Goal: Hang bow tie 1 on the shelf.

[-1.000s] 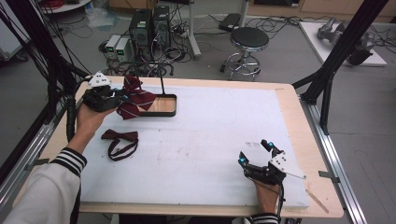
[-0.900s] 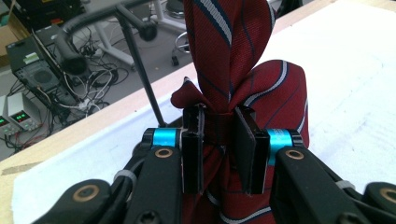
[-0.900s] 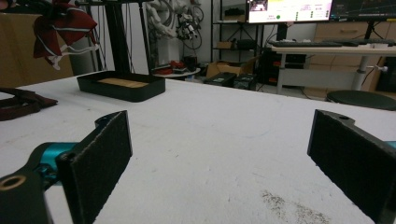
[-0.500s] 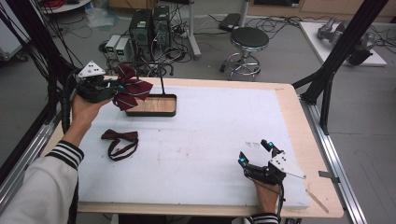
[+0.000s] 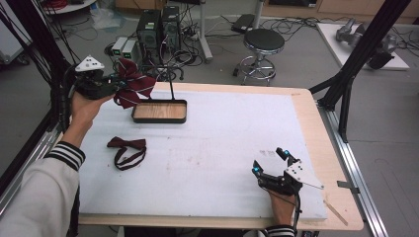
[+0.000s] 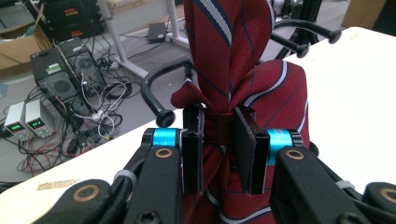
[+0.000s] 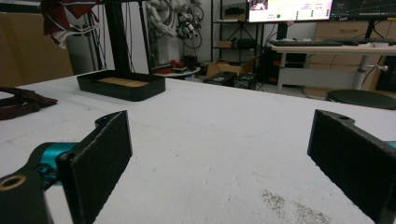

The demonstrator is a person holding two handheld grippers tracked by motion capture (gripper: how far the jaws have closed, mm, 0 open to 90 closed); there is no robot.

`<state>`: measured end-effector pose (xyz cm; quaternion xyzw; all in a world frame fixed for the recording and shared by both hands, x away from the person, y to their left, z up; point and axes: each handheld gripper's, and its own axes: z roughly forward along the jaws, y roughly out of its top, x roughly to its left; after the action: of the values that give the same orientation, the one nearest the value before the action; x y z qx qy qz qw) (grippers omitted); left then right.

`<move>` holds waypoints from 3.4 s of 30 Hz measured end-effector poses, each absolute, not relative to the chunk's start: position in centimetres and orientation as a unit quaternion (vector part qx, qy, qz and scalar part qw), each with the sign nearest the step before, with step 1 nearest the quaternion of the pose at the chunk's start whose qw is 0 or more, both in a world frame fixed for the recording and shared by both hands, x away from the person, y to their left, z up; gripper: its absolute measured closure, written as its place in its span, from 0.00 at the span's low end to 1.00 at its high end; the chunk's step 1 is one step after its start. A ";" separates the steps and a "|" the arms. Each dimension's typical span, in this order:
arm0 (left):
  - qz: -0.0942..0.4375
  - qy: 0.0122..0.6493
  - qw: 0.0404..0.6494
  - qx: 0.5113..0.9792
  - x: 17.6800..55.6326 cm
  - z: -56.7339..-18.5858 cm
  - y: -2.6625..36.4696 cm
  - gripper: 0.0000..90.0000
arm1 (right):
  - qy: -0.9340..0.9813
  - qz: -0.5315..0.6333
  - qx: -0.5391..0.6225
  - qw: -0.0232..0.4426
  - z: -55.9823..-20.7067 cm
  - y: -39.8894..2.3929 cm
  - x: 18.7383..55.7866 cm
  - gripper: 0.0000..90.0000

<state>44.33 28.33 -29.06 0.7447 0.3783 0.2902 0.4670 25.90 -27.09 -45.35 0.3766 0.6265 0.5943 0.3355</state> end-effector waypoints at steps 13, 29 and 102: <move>0.295 0.395 0.471 0.732 45.7 -28.5 29.0 0.82 | 0.627 0.593 0.377 0.336 -45.3 -27.1 25.9 0.06; 0.305 0.432 0.469 0.708 46.2 -29.1 29.7 0.82 | 0.627 0.592 0.376 0.338 -45.3 -27.1 25.9 0.06; 0.316 0.437 0.493 0.682 44.3 -31.7 31.9 0.16 | 0.627 0.591 0.379 0.337 -45.3 -27.0 25.9 0.06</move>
<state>44.31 31.90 -31.65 0.6824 0.4373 0.3157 0.4934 25.92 -27.04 -45.34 0.3793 0.6270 0.5912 0.3370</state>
